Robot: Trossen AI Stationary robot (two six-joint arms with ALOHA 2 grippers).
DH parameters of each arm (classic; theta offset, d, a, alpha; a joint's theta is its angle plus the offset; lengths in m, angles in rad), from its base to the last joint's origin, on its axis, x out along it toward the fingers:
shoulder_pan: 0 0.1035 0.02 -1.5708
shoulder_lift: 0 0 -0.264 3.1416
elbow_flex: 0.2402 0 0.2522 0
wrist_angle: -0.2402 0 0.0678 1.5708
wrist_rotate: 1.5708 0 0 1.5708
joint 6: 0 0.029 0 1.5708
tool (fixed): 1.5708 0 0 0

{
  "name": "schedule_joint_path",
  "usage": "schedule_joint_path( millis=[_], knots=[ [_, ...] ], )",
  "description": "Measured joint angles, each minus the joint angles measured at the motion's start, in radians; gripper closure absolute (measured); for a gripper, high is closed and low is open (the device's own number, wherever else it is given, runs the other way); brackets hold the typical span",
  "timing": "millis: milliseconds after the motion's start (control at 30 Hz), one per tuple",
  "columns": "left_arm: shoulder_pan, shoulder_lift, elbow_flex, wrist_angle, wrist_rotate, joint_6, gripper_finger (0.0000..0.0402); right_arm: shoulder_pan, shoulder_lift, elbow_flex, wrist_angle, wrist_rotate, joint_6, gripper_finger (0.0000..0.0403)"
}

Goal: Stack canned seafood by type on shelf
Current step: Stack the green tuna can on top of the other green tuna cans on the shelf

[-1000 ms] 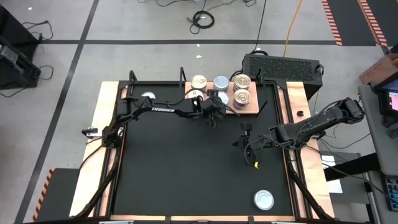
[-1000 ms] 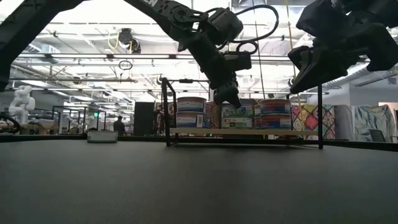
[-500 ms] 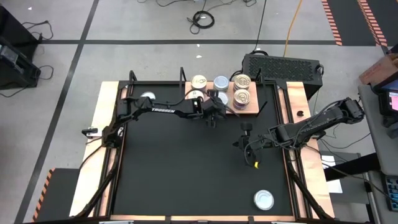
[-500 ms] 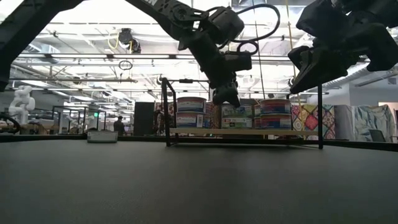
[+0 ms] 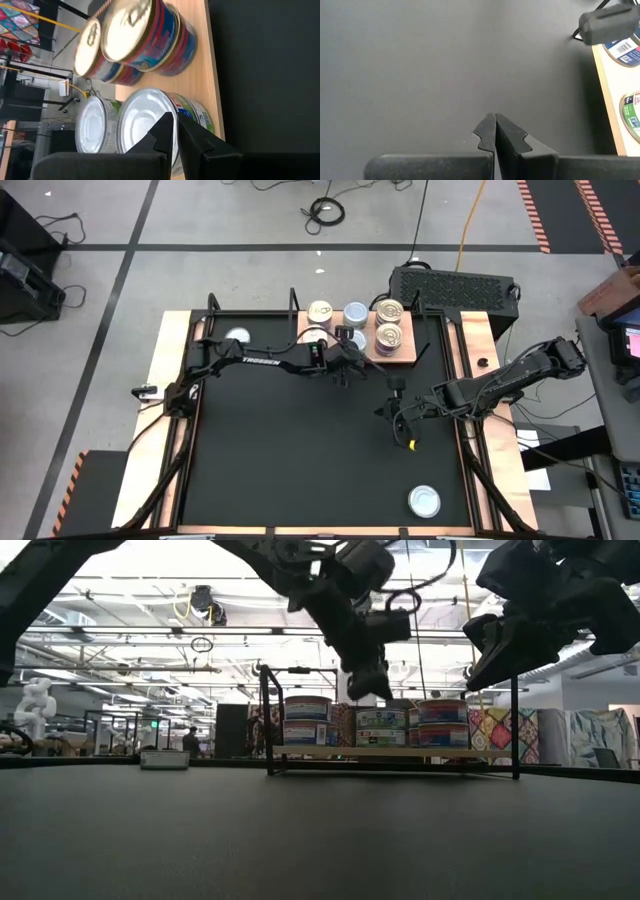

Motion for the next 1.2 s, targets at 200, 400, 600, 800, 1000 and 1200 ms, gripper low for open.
schedule_joint_path(
  millis=[200,400,600,800,1000,1200],
  knots=[
    [-0.024,-0.087,0.0,-0.025,-0.015,-0.008,0.0374,0.0,0.0,0.0,-0.004,0.0,0.0,0.0403],
    [-0.044,-0.237,0.002,-0.187,-0.012,-0.124,0.0375,0.0,0.001,-0.001,0.02,0.034,-0.009,0.0403],
    [-0.032,-0.396,-0.058,-0.491,0.026,-0.389,0.0375,-0.023,0.004,-0.001,0.182,0.125,-0.034,0.0403],
    [-0.033,-0.625,-0.321,-0.48,0.004,-0.55,0.0375,-0.104,0.005,-0.001,0.26,-0.001,-0.094,0.0403],
    [0.004,-0.849,-0.648,-0.362,-0.006,-0.666,0.0375,-0.205,0.005,-0.001,0.385,-0.161,-0.152,0.0403],
    [0.109,-0.948,-0.816,-0.417,-0.015,-0.717,0.0375,-0.233,0.008,-0.001,0.408,-0.192,-0.155,0.0403]
  ],
)
